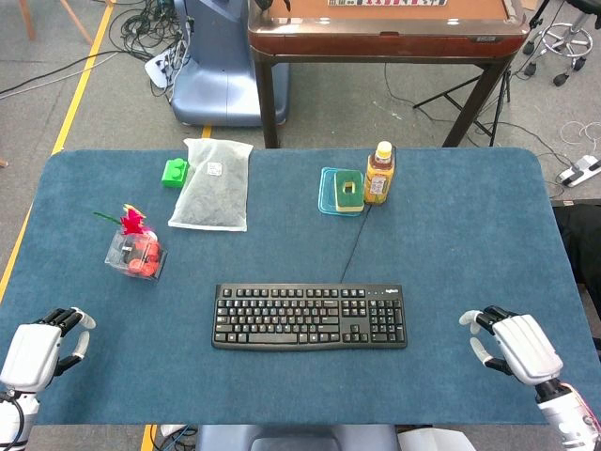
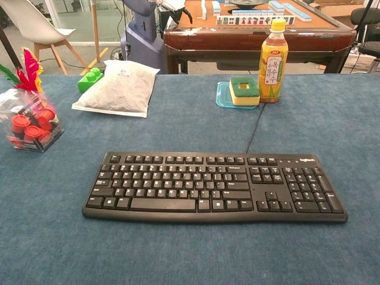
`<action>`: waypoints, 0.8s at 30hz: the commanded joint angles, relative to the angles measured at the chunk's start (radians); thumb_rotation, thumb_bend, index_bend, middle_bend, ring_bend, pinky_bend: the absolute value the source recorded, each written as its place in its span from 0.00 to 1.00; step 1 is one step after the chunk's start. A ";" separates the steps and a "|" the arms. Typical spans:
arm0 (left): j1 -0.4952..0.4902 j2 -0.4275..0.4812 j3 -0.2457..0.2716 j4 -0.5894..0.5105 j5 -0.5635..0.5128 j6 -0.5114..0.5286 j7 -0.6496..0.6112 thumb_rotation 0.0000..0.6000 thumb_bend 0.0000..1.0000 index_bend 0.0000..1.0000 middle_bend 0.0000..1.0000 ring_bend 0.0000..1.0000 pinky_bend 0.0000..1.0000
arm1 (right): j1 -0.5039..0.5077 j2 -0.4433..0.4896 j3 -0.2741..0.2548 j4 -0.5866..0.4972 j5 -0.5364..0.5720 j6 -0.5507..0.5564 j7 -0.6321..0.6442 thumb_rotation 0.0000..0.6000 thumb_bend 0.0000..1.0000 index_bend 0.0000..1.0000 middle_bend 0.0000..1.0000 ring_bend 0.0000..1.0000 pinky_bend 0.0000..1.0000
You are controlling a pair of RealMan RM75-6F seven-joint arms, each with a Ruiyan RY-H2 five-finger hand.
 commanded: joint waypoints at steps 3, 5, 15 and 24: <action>-0.001 0.003 0.001 -0.004 -0.003 -0.005 0.001 1.00 0.44 0.51 0.47 0.42 0.64 | 0.021 0.001 0.011 -0.015 -0.016 -0.010 -0.029 1.00 0.47 0.41 0.51 0.43 0.78; -0.002 0.004 0.001 -0.005 -0.003 -0.009 0.000 1.00 0.44 0.51 0.47 0.42 0.64 | 0.032 0.007 0.019 -0.033 -0.018 -0.017 -0.054 1.00 0.47 0.41 0.52 0.47 0.82; -0.005 0.017 0.005 -0.021 -0.005 -0.021 0.013 1.00 0.44 0.51 0.47 0.42 0.64 | 0.138 0.014 0.086 -0.158 0.030 -0.155 -0.240 1.00 0.47 0.41 0.80 0.79 1.00; 0.001 0.033 0.006 -0.042 -0.012 -0.021 0.021 1.00 0.44 0.51 0.47 0.42 0.64 | 0.230 -0.055 0.133 -0.211 0.141 -0.303 -0.417 1.00 0.59 0.41 0.96 0.96 1.00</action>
